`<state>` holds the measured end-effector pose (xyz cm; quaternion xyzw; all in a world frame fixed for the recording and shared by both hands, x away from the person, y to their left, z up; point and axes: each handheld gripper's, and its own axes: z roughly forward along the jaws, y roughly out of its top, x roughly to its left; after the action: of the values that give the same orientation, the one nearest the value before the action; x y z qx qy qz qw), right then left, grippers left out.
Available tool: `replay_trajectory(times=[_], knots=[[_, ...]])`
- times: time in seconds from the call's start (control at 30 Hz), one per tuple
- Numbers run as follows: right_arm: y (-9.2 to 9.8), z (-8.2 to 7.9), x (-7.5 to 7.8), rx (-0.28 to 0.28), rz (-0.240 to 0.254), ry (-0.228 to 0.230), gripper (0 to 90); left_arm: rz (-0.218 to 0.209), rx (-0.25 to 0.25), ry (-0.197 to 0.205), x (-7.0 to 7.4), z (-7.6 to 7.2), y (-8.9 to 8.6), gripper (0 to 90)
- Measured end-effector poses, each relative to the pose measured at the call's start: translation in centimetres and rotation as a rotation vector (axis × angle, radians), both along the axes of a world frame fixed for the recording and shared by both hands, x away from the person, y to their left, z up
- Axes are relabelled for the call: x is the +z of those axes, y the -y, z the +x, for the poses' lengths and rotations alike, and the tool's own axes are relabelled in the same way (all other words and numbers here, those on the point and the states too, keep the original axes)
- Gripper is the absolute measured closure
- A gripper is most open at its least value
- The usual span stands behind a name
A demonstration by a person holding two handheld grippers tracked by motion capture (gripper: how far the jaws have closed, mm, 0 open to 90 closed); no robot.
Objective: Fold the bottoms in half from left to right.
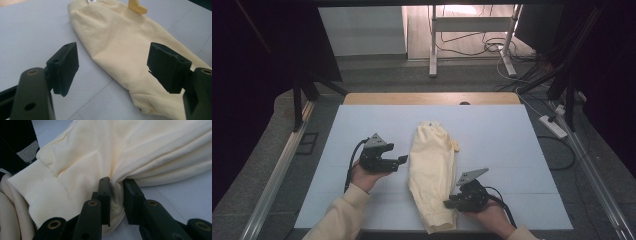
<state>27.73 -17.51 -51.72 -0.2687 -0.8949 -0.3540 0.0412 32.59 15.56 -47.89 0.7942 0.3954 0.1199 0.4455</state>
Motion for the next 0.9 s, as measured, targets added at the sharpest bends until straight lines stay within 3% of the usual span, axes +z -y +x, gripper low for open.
replay_trajectory(times=[0.2, 0.33, 0.67, 0.9], knots=[[0.1, 0.0, 0.1, 0.013, -0.002, 0.011, 75.3, -0.001, -0.004, 0.004, 0.1, -0.1, 0.0, 25.5], [0.8, 0.1, 0.6, 0.01, 0.023, 0.033, 68.3, -0.003, -0.003, 0.004, 0.1, 0.0, -0.1, 25.5], [3.9, 1.3, 2.2, -0.134, 0.106, 0.16, 43.9, -0.011, -0.011, 0.01, 0.2, -0.2, -0.1, 25.3], [4.7, 2.6, 2.5, -0.18, 0.138, 0.219, 39.7, -0.016, -0.012, 0.009, 0.1, -0.1, -0.1, 25.2]])
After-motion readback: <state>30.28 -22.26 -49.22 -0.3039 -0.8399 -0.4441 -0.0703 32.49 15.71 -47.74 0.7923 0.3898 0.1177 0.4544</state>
